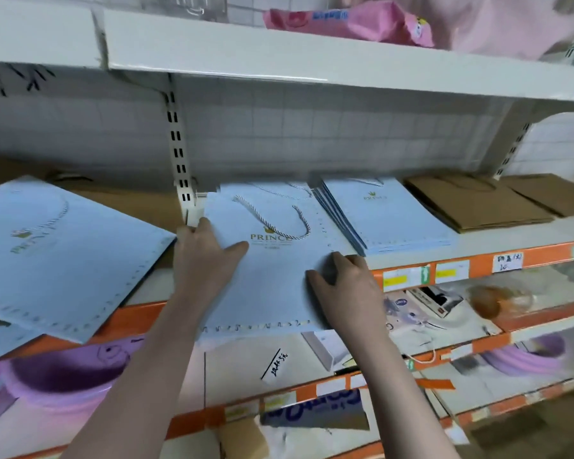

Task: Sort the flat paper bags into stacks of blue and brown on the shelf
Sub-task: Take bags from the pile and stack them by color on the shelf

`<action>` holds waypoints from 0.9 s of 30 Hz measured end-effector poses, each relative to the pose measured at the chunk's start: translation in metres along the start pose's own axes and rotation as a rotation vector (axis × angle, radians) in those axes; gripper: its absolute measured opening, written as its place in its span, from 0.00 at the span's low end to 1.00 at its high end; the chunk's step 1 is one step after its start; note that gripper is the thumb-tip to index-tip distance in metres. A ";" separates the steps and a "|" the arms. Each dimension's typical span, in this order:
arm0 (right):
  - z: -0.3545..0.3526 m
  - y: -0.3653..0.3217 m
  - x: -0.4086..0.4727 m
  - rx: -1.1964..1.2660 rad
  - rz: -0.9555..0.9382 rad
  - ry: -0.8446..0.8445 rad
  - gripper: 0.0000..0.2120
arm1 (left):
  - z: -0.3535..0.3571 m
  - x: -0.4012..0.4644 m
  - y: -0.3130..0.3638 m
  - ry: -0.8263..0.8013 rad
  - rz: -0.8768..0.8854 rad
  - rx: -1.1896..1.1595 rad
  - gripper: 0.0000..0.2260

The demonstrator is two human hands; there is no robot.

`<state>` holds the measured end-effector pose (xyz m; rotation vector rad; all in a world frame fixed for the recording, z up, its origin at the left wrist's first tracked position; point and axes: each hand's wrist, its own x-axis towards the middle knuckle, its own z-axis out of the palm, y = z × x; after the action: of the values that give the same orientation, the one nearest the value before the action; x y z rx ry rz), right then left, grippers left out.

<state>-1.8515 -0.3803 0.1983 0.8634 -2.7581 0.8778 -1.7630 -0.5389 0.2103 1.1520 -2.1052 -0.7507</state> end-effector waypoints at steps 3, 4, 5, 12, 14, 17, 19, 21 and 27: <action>0.006 -0.001 0.026 0.031 -0.028 -0.025 0.13 | 0.008 0.018 0.004 0.020 -0.010 0.024 0.23; 0.008 -0.001 0.031 0.053 -0.051 -0.030 0.13 | 0.006 0.022 0.003 0.029 -0.020 0.038 0.22; 0.009 -0.002 0.034 0.067 -0.079 -0.038 0.13 | 0.004 0.025 0.000 0.034 -0.029 0.052 0.21; 0.021 0.000 0.048 0.165 -0.201 -0.149 0.09 | -0.005 0.019 -0.013 0.079 -0.143 0.101 0.20; 0.021 0.003 0.054 0.184 -0.238 -0.187 0.09 | -0.001 0.011 -0.011 0.127 -0.156 0.117 0.19; 0.017 0.010 0.060 0.220 -0.312 -0.234 0.07 | -0.002 -0.007 -0.005 0.224 -0.198 0.119 0.19; 0.015 0.012 0.061 0.239 -0.371 -0.264 0.14 | -0.005 -0.021 -0.002 0.297 -0.228 0.125 0.18; 0.014 0.012 0.059 0.271 -0.424 -0.294 0.20 | -0.010 -0.035 0.001 0.376 -0.239 0.139 0.17; 0.005 0.002 0.051 0.408 -0.533 -0.322 0.21 | -0.037 -0.068 0.015 0.570 -0.229 0.206 0.16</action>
<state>-1.8950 -0.4065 0.2073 1.8423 -2.3873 1.2861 -1.7143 -0.4798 0.2281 1.5238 -1.6111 -0.2516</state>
